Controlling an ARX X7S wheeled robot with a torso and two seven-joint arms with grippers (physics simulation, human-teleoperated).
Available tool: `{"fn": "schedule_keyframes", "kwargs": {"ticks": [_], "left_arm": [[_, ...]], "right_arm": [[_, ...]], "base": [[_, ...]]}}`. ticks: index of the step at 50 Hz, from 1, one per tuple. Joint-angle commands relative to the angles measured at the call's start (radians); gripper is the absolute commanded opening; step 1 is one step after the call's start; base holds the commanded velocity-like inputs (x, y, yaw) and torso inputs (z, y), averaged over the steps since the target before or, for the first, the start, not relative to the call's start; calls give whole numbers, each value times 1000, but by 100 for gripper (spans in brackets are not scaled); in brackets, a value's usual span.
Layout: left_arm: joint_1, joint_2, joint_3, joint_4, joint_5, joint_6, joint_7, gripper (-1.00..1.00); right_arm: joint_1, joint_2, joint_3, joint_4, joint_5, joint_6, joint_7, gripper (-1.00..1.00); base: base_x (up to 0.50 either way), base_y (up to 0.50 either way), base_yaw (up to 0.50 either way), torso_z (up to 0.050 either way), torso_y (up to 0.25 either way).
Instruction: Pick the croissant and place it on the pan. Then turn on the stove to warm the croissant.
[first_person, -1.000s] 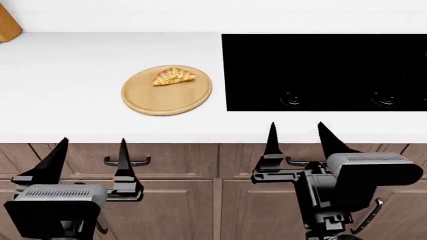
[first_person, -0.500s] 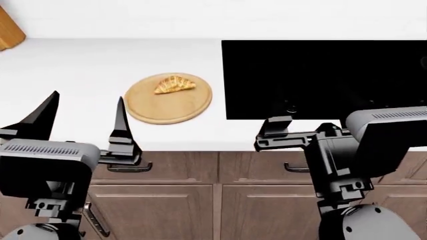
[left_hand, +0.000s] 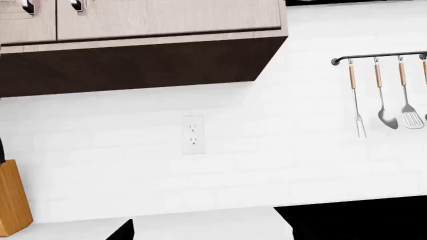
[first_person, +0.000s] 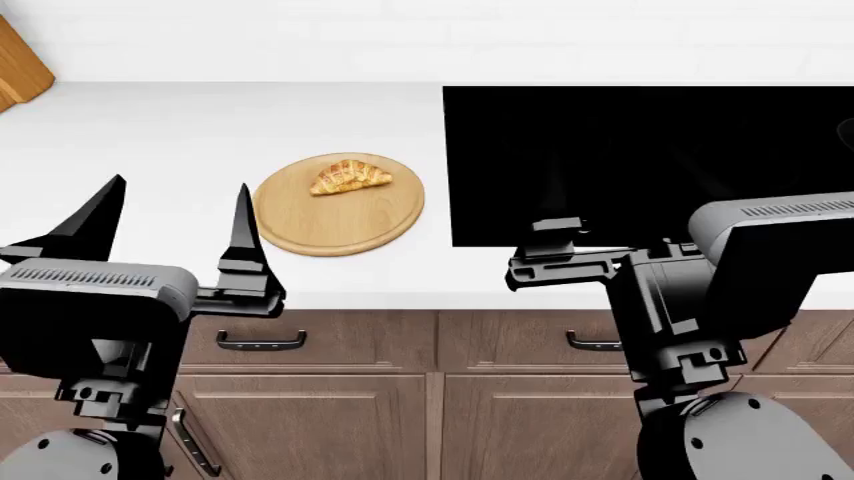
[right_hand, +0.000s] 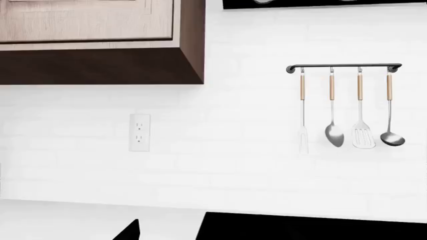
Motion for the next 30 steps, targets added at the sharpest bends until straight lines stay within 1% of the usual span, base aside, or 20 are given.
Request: {"fn": "schedule_keyframes", "kwargs": {"ticks": [1,2,5,6,7,9,14,15,17,19,20,21,22,24,25,30], "left_arm": [[-55,13,-24,1,-81,-107,-37,100],[-82,15,-25,-2,-100,-145,-48,100],[-106,26,-38,-10,-150,-162,-36,100],[-114,44,-68,-30,-187,-175,-49,100],[-118,40,-65,-37,-180,-174,-47,100],[-150,37,-59,-72,-182,-186,-42,100],[-204,50,-69,-166,-193,-171,-19,100],[-216,51,-71,-192,-206,-186,-16,100],[-243,43,-54,-240,-200,-213,-14,100],[-274,39,-28,-278,-184,-211,3,100],[-298,39,-16,-302,-183,-226,6,100],[-315,41,-18,-316,-207,-250,15,100],[-336,39,-17,-331,-201,-256,8,100],[-386,45,-30,-370,-238,-327,-10,100],[-407,38,-11,-390,-225,-332,-3,100],[-420,37,-2,-407,-220,-334,-2,100]], "right_arm": [[23,-3,12,9,41,66,21,100],[36,-19,35,16,81,114,34,100],[64,-51,84,34,151,185,54,100],[91,-65,103,39,179,247,86,100],[97,-69,105,45,183,254,90,100],[151,-101,164,79,254,368,134,100],[178,-87,136,119,245,355,113,100],[173,-62,96,120,212,319,92,100],[180,-58,83,148,198,302,84,100],[195,-56,83,169,197,301,79,100],[210,-36,46,183,164,295,81,100],[213,-41,54,192,170,285,74,100],[219,-34,39,193,158,283,76,100],[228,-35,33,205,155,281,75,100],[231,-34,30,206,155,281,75,100],[235,-34,30,204,161,282,78,100]], "base": [[0,0,0,0,0],[0,0,0,0,0],[0,0,0,0,0],[0,0,0,0,0],[0,0,0,0,0],[0,0,0,0,0],[0,0,0,0,0],[0,0,0,0,0],[0,0,0,0,0],[0,0,0,0,0],[0,0,0,0,0],[0,0,0,0,0],[0,0,0,0,0],[0,0,0,0,0],[0,0,0,0,0],[0,0,0,0,0]]}}
